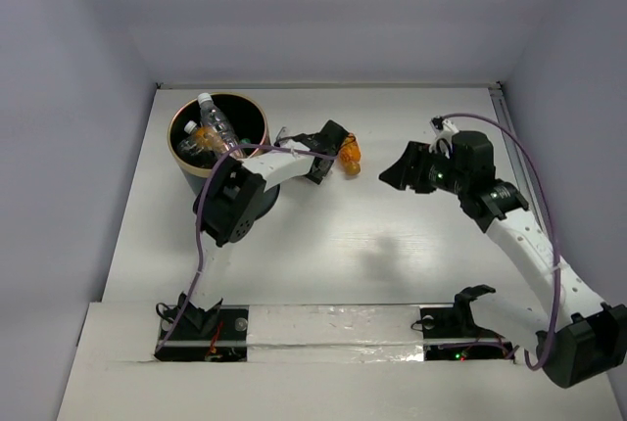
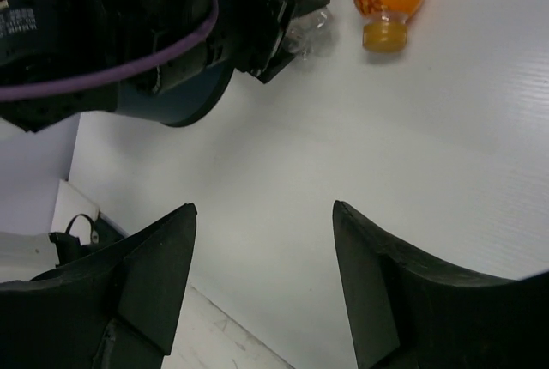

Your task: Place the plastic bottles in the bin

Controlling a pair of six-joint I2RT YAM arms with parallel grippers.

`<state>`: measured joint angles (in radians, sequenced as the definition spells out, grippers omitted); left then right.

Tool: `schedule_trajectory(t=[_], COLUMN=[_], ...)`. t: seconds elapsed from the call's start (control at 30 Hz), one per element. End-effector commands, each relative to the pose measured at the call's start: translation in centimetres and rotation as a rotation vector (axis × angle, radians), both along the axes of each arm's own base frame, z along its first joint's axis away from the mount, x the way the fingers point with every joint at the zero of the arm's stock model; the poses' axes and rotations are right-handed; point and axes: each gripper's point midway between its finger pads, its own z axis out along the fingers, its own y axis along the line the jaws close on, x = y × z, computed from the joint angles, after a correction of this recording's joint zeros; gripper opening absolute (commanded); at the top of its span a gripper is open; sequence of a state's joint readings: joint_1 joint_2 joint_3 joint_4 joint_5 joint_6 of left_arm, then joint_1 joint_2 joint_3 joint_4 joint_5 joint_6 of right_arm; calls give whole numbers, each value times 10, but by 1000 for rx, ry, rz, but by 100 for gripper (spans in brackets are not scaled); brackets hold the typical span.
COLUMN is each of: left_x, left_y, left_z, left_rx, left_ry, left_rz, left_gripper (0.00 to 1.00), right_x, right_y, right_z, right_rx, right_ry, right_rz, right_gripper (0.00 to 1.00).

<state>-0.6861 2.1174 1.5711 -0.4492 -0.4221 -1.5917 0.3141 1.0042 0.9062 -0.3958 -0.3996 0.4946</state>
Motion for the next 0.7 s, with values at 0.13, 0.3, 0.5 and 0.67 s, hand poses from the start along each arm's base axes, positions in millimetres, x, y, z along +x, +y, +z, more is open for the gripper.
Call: schedule_trajectory(t=[0.13, 0.3, 0.5, 0.67], left_x=[-5, -21, -46, -73], left_y=[-11, -15, -24, -40], left_z=[36, 65, 113, 190], left_rx=[16, 35, 18, -23], left_ry=[-92, -157, -262, -413], left_rz=[-70, -132, -228, -353], left_gripper=[16, 13, 10, 10], right_x=[67, 107, 152, 172], right_y=[1, 7, 12, 22], right_z=[11, -3, -42, -75], right_rx=[-87, -126, -189, -232], right_ry=[-32, 7, 90, 187], right_rz=[-67, -69, -76, -17], right_gripper=[78, 89, 95, 99])
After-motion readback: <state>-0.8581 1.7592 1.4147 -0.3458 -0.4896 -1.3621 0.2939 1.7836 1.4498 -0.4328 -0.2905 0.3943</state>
